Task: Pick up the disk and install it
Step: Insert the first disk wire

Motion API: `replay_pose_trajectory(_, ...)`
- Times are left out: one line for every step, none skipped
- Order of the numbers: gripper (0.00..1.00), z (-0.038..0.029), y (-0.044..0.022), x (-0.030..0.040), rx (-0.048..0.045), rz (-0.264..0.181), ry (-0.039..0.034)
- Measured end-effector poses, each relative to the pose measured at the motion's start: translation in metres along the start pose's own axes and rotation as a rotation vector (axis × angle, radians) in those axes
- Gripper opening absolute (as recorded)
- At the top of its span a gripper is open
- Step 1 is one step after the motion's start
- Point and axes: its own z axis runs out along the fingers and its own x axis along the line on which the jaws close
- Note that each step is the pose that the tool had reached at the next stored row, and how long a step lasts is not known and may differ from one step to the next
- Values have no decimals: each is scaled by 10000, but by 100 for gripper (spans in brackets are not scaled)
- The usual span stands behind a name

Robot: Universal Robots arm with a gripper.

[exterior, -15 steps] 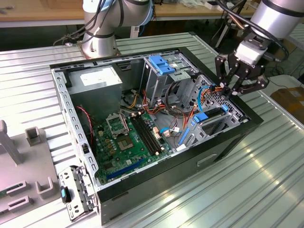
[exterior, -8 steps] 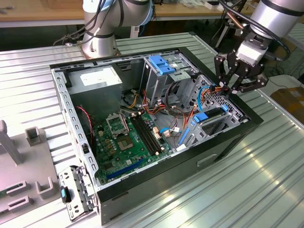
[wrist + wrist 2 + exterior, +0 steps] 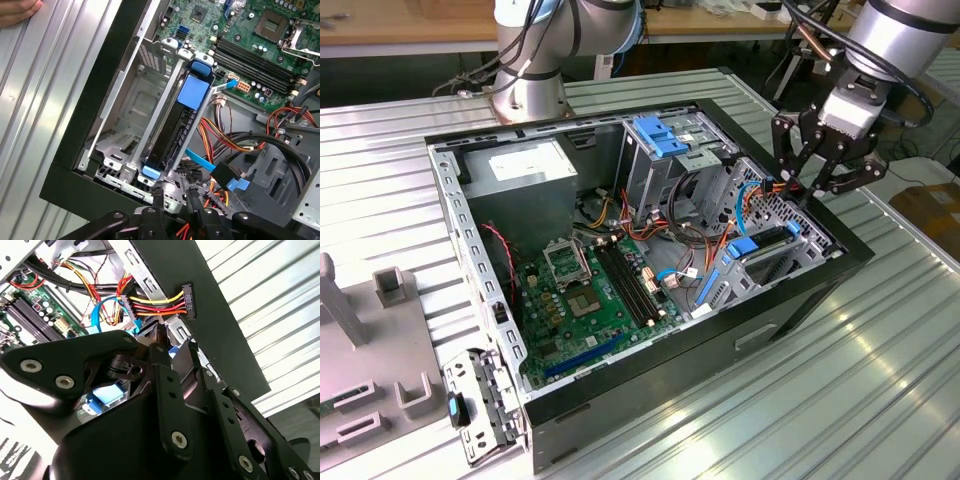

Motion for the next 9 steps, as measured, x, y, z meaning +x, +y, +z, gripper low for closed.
replay_pose_trajectory(32, 0, -1, -1, 108, -138, 43)
replay_pose_trajectory(32, 0, 0, -1, 220, -247, 89)
replay_pose_trajectory(32, 0, 0, 0, 352, -391, 143)
replay_pose_trajectory(32, 0, -1, -1, 438, -589, 166)
replay_pose_trajectory(32, 0, -1, -1, 497, -803, 176)
replay_pose_trajectory(32, 0, 0, -1, 539, -896, 189)
replay_pose_trajectory(32, 0, 0, -1, 595, -1007, 208)
replay_pose_trajectory(32, -1, -1, -1, 671, -1197, 231)
replay_pose_trajectory(32, -2, -1, -1, 730, -1439, 238)
